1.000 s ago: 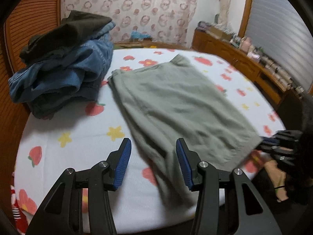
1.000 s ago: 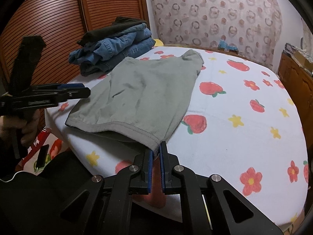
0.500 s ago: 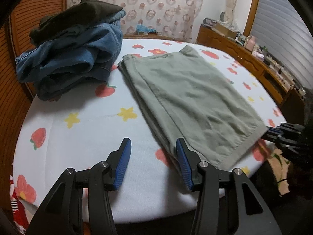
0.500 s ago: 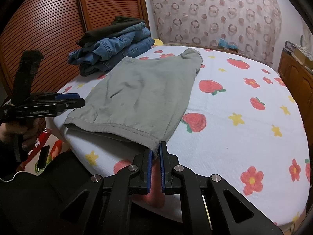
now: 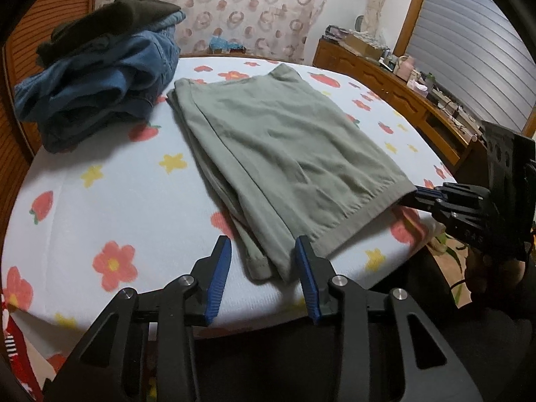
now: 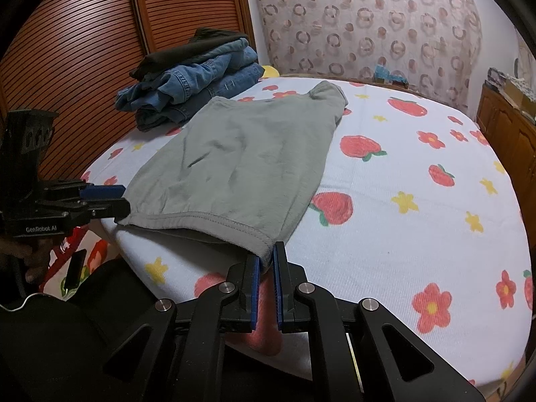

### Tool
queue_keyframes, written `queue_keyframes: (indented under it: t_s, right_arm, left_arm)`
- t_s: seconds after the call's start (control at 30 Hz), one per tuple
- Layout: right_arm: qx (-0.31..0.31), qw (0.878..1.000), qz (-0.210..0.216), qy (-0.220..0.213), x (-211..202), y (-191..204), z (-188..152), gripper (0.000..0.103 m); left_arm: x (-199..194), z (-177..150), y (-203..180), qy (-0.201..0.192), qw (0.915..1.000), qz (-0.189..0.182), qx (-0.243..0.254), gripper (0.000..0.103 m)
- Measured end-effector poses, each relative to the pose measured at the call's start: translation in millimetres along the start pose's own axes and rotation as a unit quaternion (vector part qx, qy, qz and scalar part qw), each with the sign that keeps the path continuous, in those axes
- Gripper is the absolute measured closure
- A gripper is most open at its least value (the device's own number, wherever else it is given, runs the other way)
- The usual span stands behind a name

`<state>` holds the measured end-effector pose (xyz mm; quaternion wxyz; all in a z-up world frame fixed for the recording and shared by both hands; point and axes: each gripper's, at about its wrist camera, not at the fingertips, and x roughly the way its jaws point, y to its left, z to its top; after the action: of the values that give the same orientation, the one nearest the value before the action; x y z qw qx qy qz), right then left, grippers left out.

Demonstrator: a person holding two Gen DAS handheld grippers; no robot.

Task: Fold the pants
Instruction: 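Close the left gripper on the leg end of the folded shorts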

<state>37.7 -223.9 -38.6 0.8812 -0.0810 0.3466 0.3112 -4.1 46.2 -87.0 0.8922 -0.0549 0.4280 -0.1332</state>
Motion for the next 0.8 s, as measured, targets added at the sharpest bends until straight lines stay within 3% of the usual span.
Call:
queue_keyframes:
  t_s: [0.23,0.43,0.8]
  right_arm:
    - [0.003,1.000,0.001,0.000,0.7,0.1,-0.6,0.097]
    - [0.003,1.000,0.001,0.000,0.6,-0.1,-0.6,0.097]
    - [0.003,1.000,0.001,0.001,0.8,-0.3,-0.6,0.097]
  left_arm:
    - [-0.7,-3.2,-1.9,-0.001,0.9999,-0.010,-0.002,0.067]
    - [-0.2,-3.2,-0.9,-0.003,0.9999,-0.012,-0.003,0.084]
    - [-4.1,-2.6,-1.8,-0.010,0.9997,-0.022,-0.003,0.090]
